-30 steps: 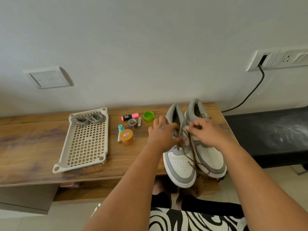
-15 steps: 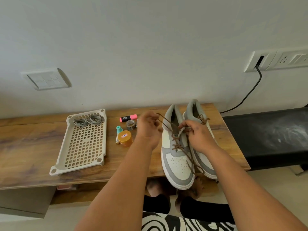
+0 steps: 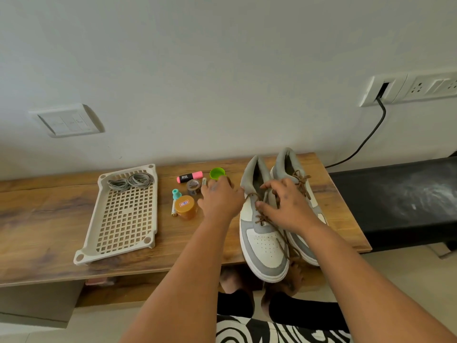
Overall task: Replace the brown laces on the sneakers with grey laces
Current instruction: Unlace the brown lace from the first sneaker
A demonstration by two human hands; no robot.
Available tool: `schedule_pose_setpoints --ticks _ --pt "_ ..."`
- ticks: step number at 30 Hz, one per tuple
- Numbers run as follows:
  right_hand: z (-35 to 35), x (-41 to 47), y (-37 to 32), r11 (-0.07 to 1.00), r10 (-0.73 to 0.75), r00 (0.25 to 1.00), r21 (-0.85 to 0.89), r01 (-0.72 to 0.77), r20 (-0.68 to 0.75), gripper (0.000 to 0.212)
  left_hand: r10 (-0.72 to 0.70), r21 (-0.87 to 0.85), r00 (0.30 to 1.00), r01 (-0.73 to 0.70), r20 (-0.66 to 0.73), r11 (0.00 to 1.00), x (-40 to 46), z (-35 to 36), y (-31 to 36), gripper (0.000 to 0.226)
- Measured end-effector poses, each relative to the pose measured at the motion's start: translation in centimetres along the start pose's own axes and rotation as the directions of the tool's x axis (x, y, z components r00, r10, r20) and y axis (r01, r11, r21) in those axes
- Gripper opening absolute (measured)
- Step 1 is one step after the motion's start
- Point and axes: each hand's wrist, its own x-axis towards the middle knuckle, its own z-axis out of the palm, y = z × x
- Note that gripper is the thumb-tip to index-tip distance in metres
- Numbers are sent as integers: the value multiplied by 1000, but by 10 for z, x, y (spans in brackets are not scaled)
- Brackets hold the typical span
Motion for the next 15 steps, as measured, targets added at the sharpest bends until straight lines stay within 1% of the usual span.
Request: schedule_pose_setpoints --ticks 1,2,4,5,6,8,9,10,11,12,13,14,15 --pt "2 -1 -2 1000 -13 1000 4 13 3 46 20 -34 999 -21 -29 999 1 0 0 25" --pt "4 -2 -3 1000 -17 1000 9 17 17 53 35 -69 998 -38 -50 997 0 0 0 20" --pt "9 -3 -7 1000 -5 999 -17 6 46 60 43 -180 998 -52 -53 982 -1 -2 1 25" --pt "12 -3 -9 999 1 1000 -50 0 29 57 35 -299 999 -44 -36 953 -2 -4 1 29" --pt "14 -4 -10 996 -5 1000 -88 4 -6 50 24 -443 1000 -21 1 896 -4 -6 2 32" --pt "16 -4 -10 991 -45 997 -132 36 -66 34 32 -683 995 44 99 729 -10 -12 4 38" --pt "16 -4 -11 991 -47 996 -127 37 -75 26 62 -751 989 62 136 658 -13 -15 6 40" --pt "15 -4 -11 994 -32 996 -104 23 -82 18 90 -784 986 56 141 618 -14 -16 6 41" --pt "13 -2 -11 998 -3 995 -70 -4 -97 13 108 -797 986 35 125 603 -16 -17 6 41" --pt "11 -1 -11 999 39 991 -22 -42 -126 11 110 -777 990 -3 86 629 -15 -16 6 38" --pt "8 1 -12 994 103 983 57 -96 -152 12 104 -719 994 -45 39 694 -14 -15 3 34" --pt "4 3 -13 966 196 968 200 -163 -157 14 99 -625 995 -78 -1 776 -11 -13 1 29" --pt "-2 5 -15 880 307 944 414 -233 -121 16 93 -508 995 -92 -23 857 -8 -11 -3 24"
